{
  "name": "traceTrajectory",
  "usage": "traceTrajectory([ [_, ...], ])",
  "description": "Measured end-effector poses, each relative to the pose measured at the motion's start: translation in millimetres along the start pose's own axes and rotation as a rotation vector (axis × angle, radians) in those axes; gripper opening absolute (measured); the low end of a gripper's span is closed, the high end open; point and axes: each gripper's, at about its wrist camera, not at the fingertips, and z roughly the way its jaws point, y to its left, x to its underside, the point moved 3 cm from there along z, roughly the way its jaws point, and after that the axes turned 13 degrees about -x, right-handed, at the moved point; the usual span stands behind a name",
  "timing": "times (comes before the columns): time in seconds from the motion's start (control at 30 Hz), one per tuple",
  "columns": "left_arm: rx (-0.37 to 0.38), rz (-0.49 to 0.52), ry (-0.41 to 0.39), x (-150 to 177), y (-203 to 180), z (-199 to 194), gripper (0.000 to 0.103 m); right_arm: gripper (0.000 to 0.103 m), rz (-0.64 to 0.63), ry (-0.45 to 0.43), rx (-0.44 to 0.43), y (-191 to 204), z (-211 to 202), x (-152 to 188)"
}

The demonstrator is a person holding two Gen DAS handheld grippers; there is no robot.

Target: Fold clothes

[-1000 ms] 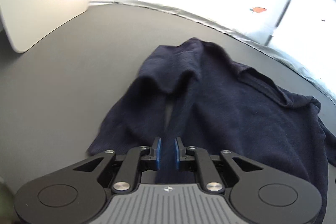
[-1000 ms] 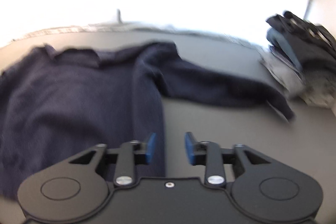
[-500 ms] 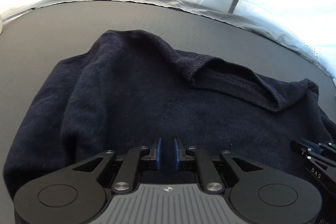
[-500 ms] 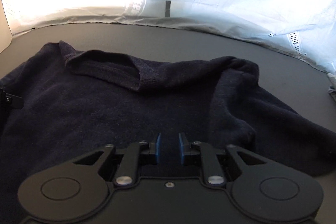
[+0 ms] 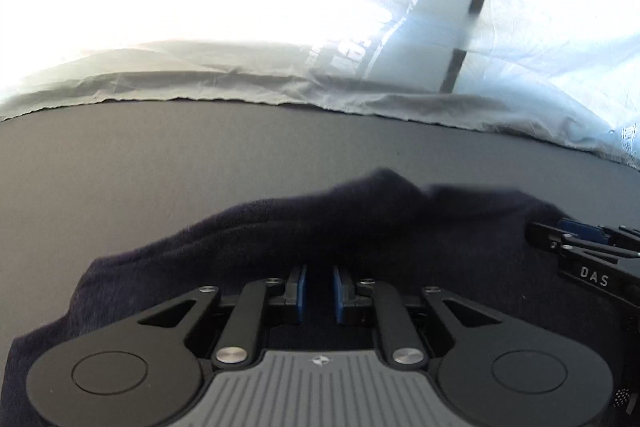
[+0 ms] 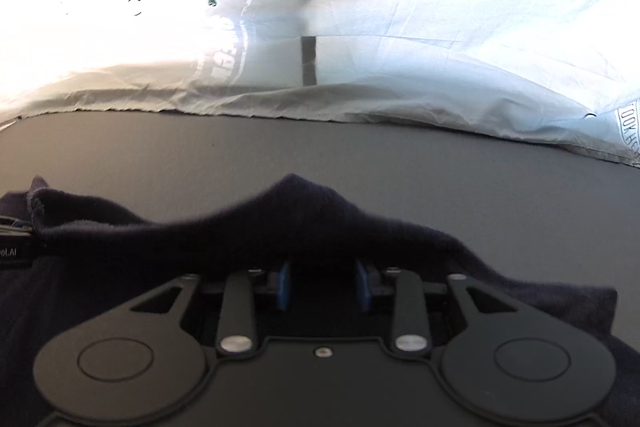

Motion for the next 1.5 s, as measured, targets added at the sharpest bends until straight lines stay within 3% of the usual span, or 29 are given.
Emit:
traceTrajectory([
  [0.1, -0.009, -0.025, -0.029, -10.1, -1.2, 14.2, 0.027, 0.056, 0.01, -0.021, 0.005, -5.7, 20.2, -14.8],
  [0.13, -0.015, -0.035, -0.029, -11.8, -2.1, 17.0, 0.03, 0.063, -0.009, -0.021, 0.014, -5.0, 25.9, -18.1],
  [0.17, -0.017, -0.041, -0.023, -13.5, -2.7, 17.7, 0.032, 0.077, -0.013, -0.021, 0.031, -5.2, 30.3, -19.0],
  [0.27, -0.034, -0.057, -0.007, -16.8, -2.7, 15.0, 0.038, 0.097, 0.063, -0.015, 0.01, -17.4, 33.5, -19.0],
  [0.33, -0.071, -0.071, -0.014, -15.3, 1.9, 2.8, 0.058, 0.1, 0.031, 0.018, 0.008, -16.7, 30.1, -18.1],
  [0.47, -0.114, -0.137, -0.045, -8.7, 27.1, -44.2, 0.072, 0.103, 0.032, -0.053, 0.079, -7.6, -8.7, -6.8],
  [0.53, -0.134, -0.172, -0.024, 0.3, 42.6, -72.6, 0.086, 0.103, 0.059, -0.067, 0.074, -1.1, -32.3, 6.2],
  [0.7, -0.202, -0.241, 0.003, 43.3, 78.1, -147.8, 0.092, 0.103, 0.11, -0.008, 0.051, 25.4, -85.9, 70.8],
  [0.87, -0.281, -0.264, 0.038, 97.1, 105.6, -205.5, 0.093, 0.103, 0.008, 0.061, -0.028, 64.5, -135.4, 134.1],
  [1.03, -0.386, -0.345, 0.107, 156.0, 124.6, -236.4, 0.093, 0.103, -0.11, 0.019, -0.073, 85.9, -164.0, 175.5],
  [1.2, -0.45, -0.362, 0.133, 188.5, 131.9, -256.0, 0.093, 0.103, -0.111, -0.007, -0.075, 85.4, -165.2, 178.6],
  [1.33, -0.455, -0.354, 0.14, 203.0, 146.6, -263.1, 0.093, 0.103, -0.109, -0.009, -0.074, 85.0, -165.0, 178.3],
  [1.5, -0.395, -0.359, 0.195, 198.5, 169.7, -240.7, 0.094, 0.103, -0.107, -0.011, -0.073, 84.6, -164.8, 178.0],
])
